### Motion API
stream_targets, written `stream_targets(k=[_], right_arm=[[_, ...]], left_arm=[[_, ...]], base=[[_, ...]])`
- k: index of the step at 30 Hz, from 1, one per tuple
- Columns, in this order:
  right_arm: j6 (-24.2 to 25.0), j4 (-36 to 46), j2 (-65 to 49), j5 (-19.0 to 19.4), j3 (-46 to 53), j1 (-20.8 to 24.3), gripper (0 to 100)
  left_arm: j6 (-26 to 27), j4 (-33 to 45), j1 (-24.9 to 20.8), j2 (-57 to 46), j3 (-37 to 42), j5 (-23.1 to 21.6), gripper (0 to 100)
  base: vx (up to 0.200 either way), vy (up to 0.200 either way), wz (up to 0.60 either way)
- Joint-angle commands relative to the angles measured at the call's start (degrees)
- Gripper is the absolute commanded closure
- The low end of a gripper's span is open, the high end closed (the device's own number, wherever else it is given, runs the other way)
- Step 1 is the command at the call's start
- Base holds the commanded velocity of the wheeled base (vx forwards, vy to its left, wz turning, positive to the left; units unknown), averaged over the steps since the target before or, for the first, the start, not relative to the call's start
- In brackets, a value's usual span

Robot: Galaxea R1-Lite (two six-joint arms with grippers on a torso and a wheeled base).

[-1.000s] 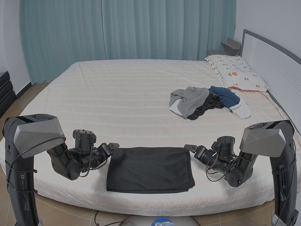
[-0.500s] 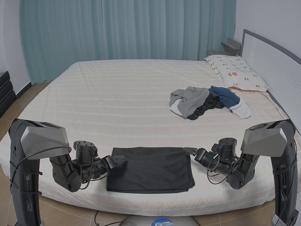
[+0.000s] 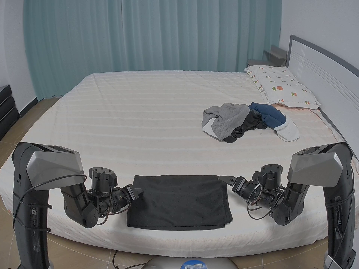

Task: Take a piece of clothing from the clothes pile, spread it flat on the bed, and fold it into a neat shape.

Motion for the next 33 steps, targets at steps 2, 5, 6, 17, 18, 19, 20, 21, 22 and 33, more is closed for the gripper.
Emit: stream_targets(k=[2,5,6,17,18,19,20,21,22,33], right_arm=[[0.01,-0.01,-0.05,0.01,0.03,0.02,0],[0.01,-0.01,0.03,0.01,0.03,0.02,0],[0.01,0.08,0.03,0.01,0.03,0.02,0],[0.09,0.34,0.03,0.01,0.03,0.02,0],[0.09,0.34,0.12,0.01,0.03,0.02,0],[0.09,0.34,0.12,0.01,0.03,0.11,0],[0.09,0.34,0.12,0.01,0.03,0.02,0],[0.09,0.34,0.12,0.01,0.03,0.02,0],[0.09,0.34,0.12,0.01,0.03,0.02,0],[0.09,0.25,-0.05,0.01,0.12,0.02,0]], left_arm=[[-0.1,-0.04,0.07,0.04,0.28,0.25,100],[-0.1,-0.04,0.07,-0.14,0.54,0.78,100],[-0.1,-0.04,0.07,-0.14,0.54,0.96,100],[-0.01,2.15,-0.63,-0.49,-0.6,4.3,100],[-0.01,2.24,-0.63,-0.49,-0.6,4.3,100],[-0.01,3.65,-0.63,-0.49,-0.95,4.3,100],[-0.01,4.09,-0.63,-0.49,-0.95,4.3,100],[-0.01,4.09,-0.63,-0.49,-1.04,4.3,100],[-0.01,4.18,-0.63,-0.49,-1.13,4.39,100],[-0.1,4.18,-0.28,-0.49,-1.31,5.62,100]], base=[[0.0,0.0,0.0],[0.0,0.0,0.0],[0.0,0.0,0.0],[0.0,0.0,0.0],[0.0,0.0,0.0],[0.0,0.0,0.0],[0.0,0.0,0.0],[0.0,0.0,0.0],[0.0,0.0,0.0],[0.0,0.127,0.0]])
